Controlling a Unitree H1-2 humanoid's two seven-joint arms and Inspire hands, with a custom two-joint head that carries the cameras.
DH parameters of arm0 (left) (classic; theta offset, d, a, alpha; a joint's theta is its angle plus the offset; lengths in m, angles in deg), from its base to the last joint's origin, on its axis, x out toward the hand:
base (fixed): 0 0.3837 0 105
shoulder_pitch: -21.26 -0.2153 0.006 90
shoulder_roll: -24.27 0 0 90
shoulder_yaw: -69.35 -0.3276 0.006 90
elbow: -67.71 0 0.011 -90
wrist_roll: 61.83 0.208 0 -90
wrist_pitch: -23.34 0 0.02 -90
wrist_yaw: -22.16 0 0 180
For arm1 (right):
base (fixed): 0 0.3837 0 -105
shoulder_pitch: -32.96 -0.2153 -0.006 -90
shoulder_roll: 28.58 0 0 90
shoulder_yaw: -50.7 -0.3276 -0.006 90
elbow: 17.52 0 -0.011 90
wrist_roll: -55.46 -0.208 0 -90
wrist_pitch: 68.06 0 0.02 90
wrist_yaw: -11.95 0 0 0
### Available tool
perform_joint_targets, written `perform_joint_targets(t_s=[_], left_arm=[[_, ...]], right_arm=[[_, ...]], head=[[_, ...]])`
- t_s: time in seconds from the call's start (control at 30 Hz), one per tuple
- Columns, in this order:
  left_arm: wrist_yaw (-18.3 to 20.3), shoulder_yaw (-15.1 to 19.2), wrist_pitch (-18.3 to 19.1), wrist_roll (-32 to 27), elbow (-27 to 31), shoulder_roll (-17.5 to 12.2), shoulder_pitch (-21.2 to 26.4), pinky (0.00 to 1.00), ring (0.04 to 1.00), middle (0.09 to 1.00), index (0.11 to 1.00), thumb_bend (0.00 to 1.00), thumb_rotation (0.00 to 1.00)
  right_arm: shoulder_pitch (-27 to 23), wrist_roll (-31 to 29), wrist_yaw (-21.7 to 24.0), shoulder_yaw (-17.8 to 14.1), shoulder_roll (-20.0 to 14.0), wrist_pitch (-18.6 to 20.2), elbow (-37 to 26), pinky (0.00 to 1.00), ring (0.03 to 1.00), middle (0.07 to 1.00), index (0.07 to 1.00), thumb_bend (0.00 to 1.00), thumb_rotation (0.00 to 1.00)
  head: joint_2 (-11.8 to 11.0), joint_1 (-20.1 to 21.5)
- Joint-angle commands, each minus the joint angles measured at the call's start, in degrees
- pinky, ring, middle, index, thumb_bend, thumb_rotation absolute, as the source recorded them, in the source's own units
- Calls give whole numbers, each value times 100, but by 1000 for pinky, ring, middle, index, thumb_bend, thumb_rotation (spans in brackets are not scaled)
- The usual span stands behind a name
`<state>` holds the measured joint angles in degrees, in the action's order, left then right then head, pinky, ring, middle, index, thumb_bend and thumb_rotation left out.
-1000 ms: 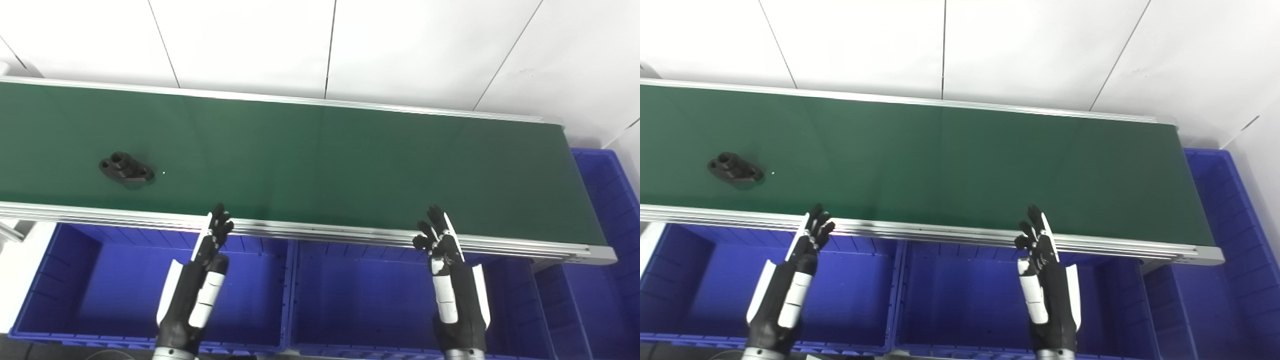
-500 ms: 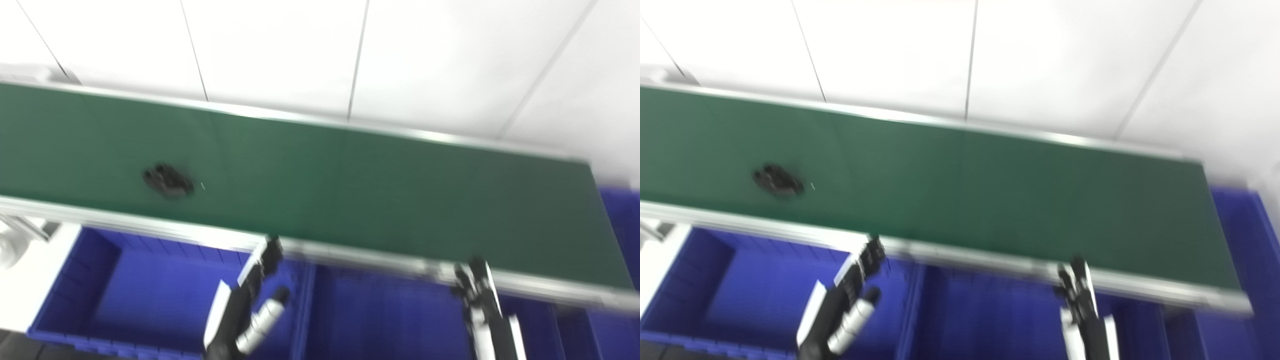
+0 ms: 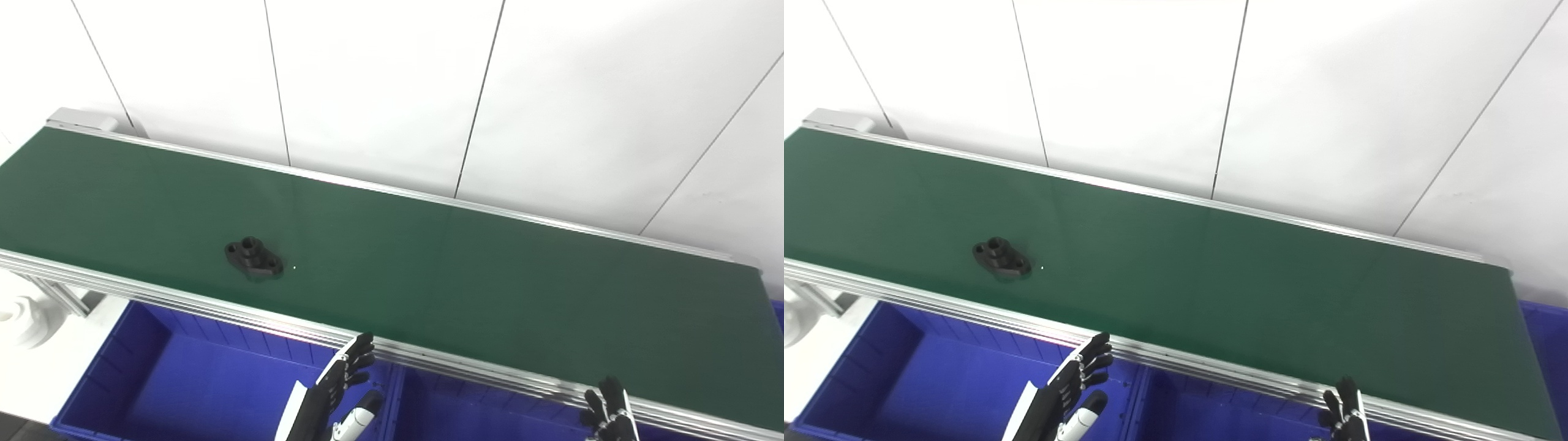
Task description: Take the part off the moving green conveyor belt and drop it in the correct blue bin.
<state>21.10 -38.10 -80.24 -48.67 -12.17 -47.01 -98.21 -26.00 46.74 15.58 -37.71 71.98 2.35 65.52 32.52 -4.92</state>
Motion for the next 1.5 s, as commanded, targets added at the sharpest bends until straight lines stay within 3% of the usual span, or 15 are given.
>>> perform_joint_targets(t_s=[0.0,0.17,0.27,0.37,0.53,0.6,0.63,0.67,0.73,1.03,1.27,1.47], left_arm=[[-60,-100,-208,61,64,148,43,788,856,897,884,510,760],[-77,-137,-275,90,12,147,78,782,850,892,882,492,734],[-86,-153,-308,96,-22,157,94,782,848,890,879,493,717],[-91,-159,-303,100,-25,167,97,770,843,889,872,498,699],[-61,-134,-226,69,55,129,68,762,845,891,873,501,700],[-37,-110,-202,30,88,98,69,768,848,893,878,502,705],[-28,-95,-194,19,106,81,77,770,849,894,879,502,705],[-18,-79,-189,2,120,63,89,775,849,892,885,512,718],[7,-61,-207,-47,128,28,119,795,854,897,895,517,737],[88,10,-121,-181,258,-108,151,857,877,910,921,502,787],[92,-9,-169,-169,266,-118,151,875,887,918,933,466,821],[105,-46,-182,-216,246,-79,149,887,897,926,940,468,828]], right_arm=[[2,-51,57,-55,7,-214,-151,1000,986,1000,1000,649,678],[30,-99,75,-72,-10,-109,-269,1000,994,1000,1000,564,620],[7,362,-107,-182,12,-162,-219,996,983,1000,1000,526,518],[8,879,-274,-253,60,-100,-330,910,928,996,1000,505,489],[-59,1744,-451,-310,44,-34,-688,757,828,911,1000,569,575],[-121,1925,-448,-306,27,96,-841,759,824,891,1000,622,532],[-228,2161,-443,-303,-6,170,-943,762,825,889,1000,632,520],[-349,2403,-433,-292,-29,262,-1045,736,824,889,981,733,488],[-624,2973,-398,-250,-77,486,-1242,701,815,884,949,820,475],[-1839,4957,173,226,-175,1580,-1867,642,794,875,877,899,472],[-2846,5950,547,655,-222,2038,-1509,571,745,858,861,944,483],[-3551,6316,734,938,-221,2252,-1027,538,720,836,863,960,440]], head=[[15,-32],[32,-174],[27,-212],[50,-184],[139,14],[175,131],[220,243],[259,302],[316,375],[563,711],[637,772],[649,736]])
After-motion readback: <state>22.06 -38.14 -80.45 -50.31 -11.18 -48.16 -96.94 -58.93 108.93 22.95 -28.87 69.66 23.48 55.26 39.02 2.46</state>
